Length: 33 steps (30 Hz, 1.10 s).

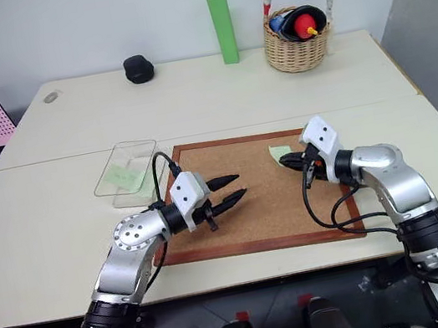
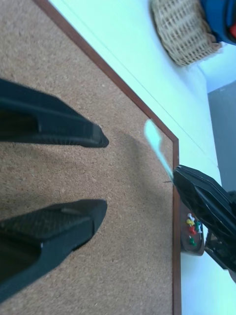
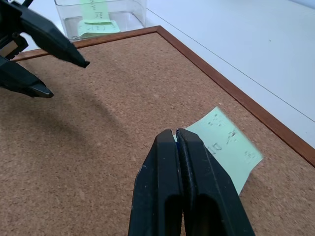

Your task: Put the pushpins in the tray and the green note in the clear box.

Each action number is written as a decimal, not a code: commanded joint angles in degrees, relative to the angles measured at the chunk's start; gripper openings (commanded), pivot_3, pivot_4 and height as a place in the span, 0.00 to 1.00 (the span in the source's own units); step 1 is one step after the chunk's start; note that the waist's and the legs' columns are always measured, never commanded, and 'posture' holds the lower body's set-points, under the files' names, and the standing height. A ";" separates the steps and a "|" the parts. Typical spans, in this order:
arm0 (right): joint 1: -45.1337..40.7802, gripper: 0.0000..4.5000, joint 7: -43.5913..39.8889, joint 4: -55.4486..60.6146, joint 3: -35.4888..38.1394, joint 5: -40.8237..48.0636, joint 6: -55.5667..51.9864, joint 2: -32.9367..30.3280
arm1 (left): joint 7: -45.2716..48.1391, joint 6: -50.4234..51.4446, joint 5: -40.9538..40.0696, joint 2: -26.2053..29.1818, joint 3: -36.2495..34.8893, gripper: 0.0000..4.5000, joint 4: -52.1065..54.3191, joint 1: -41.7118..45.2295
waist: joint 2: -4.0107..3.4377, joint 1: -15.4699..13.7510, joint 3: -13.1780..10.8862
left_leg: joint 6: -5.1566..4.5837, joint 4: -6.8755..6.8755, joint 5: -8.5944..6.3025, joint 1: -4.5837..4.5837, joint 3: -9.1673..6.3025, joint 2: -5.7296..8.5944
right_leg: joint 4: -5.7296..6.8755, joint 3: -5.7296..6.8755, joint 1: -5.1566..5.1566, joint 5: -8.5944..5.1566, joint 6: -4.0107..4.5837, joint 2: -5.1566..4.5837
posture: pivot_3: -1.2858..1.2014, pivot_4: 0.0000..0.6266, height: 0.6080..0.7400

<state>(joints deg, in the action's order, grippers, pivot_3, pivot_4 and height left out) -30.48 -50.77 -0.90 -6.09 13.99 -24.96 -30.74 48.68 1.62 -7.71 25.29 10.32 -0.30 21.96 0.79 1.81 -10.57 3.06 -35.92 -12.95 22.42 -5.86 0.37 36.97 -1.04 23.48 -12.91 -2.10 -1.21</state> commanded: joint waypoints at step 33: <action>-2.71 0.00 0.00 14.04 -0.21 7.72 -17.25 -0.96 | 4.52 -29.65 11.82 -6.28 6.91 0.83 -35.20 22.43 | 0.02 -0.01 -0.03 | 0.00 -0.05 0.00 0.13 -0.13 0.03 | 0.01 0.12 0.04 0.01 -0.02 0.01 | 0.52 0.24 1.00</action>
<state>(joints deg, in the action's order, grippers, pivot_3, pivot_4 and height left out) -31.55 -51.01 10.54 -7.75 20.36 -42.07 -31.61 52.40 -26.12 3.76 19.52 16.93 -34.34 42.71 0.81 1.80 -10.60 3.05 -35.97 -12.95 22.56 -5.98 0.41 36.97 -0.92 23.52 -12.89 -2.12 -1.20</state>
